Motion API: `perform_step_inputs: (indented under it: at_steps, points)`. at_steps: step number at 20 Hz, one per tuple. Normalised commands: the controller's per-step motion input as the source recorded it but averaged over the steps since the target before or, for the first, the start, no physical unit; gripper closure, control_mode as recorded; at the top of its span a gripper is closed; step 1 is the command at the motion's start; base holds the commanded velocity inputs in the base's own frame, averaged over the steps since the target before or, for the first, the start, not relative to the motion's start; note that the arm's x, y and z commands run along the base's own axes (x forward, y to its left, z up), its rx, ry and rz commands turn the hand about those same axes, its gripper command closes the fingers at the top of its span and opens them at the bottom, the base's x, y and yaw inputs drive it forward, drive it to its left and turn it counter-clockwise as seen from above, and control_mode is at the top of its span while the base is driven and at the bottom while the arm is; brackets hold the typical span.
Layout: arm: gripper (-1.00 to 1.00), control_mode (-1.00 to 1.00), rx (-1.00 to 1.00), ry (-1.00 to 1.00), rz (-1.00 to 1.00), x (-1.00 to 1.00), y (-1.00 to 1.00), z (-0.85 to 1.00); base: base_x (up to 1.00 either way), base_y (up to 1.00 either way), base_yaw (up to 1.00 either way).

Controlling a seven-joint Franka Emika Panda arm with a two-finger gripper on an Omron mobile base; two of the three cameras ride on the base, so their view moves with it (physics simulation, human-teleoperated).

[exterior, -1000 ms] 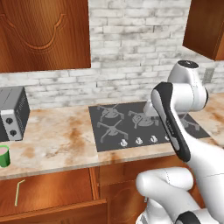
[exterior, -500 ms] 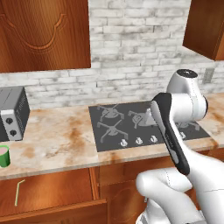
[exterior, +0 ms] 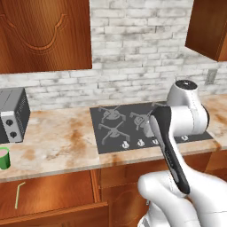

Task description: Pick up the straw from the left drawer and put it inside the smoothie cup.

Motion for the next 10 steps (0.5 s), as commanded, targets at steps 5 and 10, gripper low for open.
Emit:
perform_step_inputs:
  at_steps: [5, 10]
  points:
    - [-1.0, -1.0, 0.0, 0.0, 0.0, -0.64, 0.0, -0.14, 0.0, 0.0, 0.0]
    - [-1.0, -1.0, 0.0, 0.0, 0.0, -0.71, 0.0, -0.13, 0.0, 0.0, 0.0]
